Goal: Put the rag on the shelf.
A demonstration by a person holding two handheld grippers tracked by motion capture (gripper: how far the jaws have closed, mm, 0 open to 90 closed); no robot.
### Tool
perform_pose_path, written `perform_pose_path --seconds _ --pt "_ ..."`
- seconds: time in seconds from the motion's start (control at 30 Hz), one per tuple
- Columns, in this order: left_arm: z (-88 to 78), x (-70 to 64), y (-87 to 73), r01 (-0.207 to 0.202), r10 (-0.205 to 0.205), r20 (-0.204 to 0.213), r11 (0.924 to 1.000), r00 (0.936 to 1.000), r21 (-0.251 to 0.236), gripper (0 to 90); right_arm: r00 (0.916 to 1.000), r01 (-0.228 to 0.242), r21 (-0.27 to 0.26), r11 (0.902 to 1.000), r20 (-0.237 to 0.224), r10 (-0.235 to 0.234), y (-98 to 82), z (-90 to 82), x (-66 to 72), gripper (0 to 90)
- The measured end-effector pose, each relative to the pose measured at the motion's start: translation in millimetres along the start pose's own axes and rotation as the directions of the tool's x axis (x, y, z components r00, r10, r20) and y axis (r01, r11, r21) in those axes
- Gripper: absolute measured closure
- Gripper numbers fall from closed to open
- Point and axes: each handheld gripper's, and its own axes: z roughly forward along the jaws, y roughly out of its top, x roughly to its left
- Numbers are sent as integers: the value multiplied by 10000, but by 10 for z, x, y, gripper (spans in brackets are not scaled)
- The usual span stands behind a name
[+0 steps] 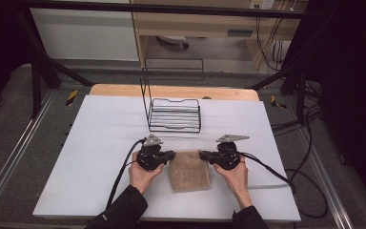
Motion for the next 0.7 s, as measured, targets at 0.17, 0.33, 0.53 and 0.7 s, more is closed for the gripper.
perform_pose_path --seconds 0.17,0.33,0.53,0.7 --pt "-59 -33 24 -85 87 90 9997 9999 -212 848 10000 -26 -225 9997 -90 24 13 -55 14 846" --pt "-134 -81 65 -233 236 58 9988 9997 -425 848 9999 132 -421 9990 -25 -134 44 -108 52 847" --pt "-191 -113 105 -370 375 66 9974 9993 -612 848 9998 207 -610 9979 -7 -208 74 -164 87 848" --pt "-244 -138 143 -426 431 43 9958 9991 -805 849 9995 327 -905 9954 52 -323 106 -225 124 848"
